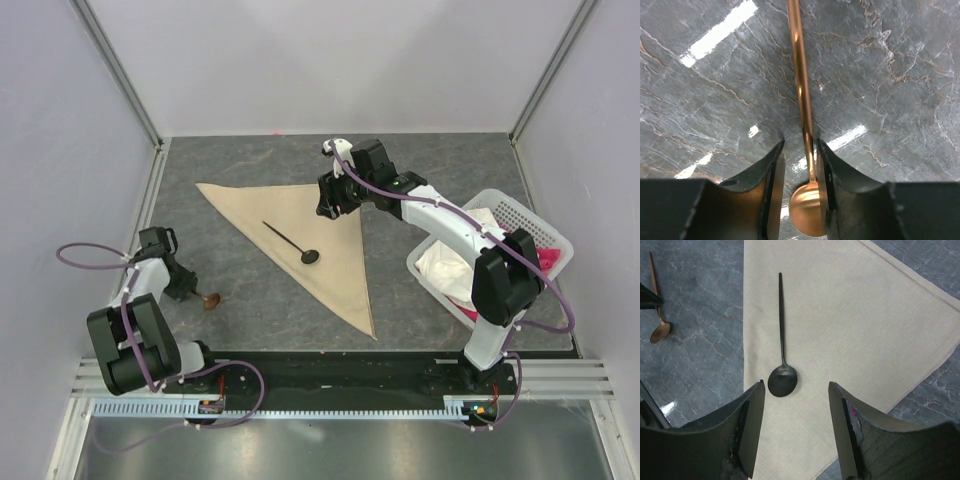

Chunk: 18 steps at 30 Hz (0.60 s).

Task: Fold the napkin, place the utensils inside, and roll it up
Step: Grab a utensil with the left arm

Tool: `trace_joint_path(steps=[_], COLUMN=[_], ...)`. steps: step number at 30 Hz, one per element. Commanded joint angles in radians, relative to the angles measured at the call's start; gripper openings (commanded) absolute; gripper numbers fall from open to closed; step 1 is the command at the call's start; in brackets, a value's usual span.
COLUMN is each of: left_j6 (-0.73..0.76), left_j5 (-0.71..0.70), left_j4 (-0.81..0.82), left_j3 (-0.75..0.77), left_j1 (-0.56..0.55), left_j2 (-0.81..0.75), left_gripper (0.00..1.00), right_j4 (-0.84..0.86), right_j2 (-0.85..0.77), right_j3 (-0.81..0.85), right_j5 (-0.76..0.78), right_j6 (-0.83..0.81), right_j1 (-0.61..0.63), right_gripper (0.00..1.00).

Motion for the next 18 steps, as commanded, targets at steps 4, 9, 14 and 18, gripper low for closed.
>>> trace_joint_path(steps=[4,9,14,18], left_j6=[-0.007,0.003,-0.062,-0.170], left_j5=[0.029,0.066,0.109,0.118], left_j4=[0.069,0.071,0.069,0.060], left_j3=[0.037,0.056,0.059,0.072], left_j1=[0.006,-0.007,-0.055,-0.200], left_j2=[0.086,0.092,0.042,0.000], left_gripper=[0.24,0.02,0.02,0.02], right_j4=[0.032,0.033,0.036,0.036], right_j2=[-0.053,-0.048,-0.041,-0.042], right_j3=[-0.009,-0.014,-0.011,-0.015], right_j5=[-0.022,-0.022,-0.023,-0.013], right_j6=[0.008,0.009,0.013,0.013], right_j1=[-0.005,-0.004,-0.005,-0.005], right_gripper=[0.62,0.62,0.62,0.63])
